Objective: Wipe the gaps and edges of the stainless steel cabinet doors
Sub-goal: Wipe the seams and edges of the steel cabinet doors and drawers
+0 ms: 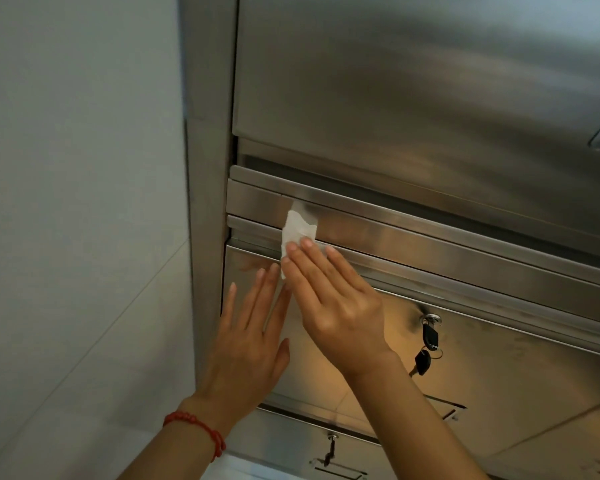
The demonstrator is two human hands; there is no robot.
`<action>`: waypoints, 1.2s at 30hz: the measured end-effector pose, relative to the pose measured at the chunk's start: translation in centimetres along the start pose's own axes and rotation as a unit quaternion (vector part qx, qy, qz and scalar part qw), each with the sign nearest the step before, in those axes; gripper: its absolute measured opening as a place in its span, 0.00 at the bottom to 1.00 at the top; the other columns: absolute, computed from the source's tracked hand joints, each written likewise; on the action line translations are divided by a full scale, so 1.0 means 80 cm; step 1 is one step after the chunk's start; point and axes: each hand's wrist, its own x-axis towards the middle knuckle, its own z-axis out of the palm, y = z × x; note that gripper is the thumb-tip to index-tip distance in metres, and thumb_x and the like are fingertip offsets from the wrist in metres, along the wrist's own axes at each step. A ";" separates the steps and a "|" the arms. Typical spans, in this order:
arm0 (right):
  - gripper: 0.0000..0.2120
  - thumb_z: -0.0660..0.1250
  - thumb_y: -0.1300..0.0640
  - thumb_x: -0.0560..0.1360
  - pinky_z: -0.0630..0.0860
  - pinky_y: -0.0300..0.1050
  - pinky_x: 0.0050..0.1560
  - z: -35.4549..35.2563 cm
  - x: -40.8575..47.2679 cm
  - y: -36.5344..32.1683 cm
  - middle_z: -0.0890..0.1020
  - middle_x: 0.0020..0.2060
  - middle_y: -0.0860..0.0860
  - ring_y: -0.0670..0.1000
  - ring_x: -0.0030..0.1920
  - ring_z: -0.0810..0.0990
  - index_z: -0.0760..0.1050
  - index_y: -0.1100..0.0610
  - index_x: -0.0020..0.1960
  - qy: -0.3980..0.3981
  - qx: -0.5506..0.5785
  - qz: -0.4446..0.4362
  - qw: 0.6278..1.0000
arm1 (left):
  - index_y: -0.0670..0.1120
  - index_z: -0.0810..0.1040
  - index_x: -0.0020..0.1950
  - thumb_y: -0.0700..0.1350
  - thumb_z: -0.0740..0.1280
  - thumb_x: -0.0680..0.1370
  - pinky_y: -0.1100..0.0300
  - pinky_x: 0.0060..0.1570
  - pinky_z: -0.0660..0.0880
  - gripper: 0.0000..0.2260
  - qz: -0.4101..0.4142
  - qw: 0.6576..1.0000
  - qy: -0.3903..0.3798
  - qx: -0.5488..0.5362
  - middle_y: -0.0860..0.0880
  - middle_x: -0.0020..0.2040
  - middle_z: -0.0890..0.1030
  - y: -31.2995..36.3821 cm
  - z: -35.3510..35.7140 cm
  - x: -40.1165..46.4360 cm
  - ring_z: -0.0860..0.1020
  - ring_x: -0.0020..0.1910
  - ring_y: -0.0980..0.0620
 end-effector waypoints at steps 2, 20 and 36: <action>0.13 0.60 0.65 0.78 0.77 0.48 0.57 0.002 0.005 -0.002 0.82 0.55 0.57 0.53 0.58 0.80 0.82 0.61 0.54 -0.001 0.006 -0.004 1.000 | 0.36 0.58 0.71 0.48 0.57 0.75 0.34 0.58 0.70 0.28 0.000 1.000 0.002 -0.009 0.35 0.70 0.65 0.000 0.000 0.000 0.65 0.69 0.35; 0.12 0.60 0.65 0.78 0.78 0.48 0.56 0.001 0.012 -0.004 0.81 0.55 0.57 0.53 0.58 0.79 0.82 0.61 0.54 -0.009 0.005 -0.004 1.000 | 0.37 0.59 0.71 0.47 0.60 0.75 0.34 0.58 0.70 0.28 -0.004 1.000 -0.005 -0.015 0.35 0.70 0.65 -0.001 -0.002 -0.001 0.65 0.69 0.36; 0.11 0.64 0.63 0.76 0.78 0.46 0.55 0.015 0.032 -0.024 0.81 0.55 0.57 0.53 0.58 0.79 0.82 0.61 0.55 -0.017 0.034 0.007 0.999 | 0.37 0.62 0.69 0.48 0.63 0.74 0.36 0.57 0.72 0.27 -0.002 1.000 -0.014 0.012 0.33 0.65 0.71 -0.001 0.000 -0.001 0.66 0.67 0.37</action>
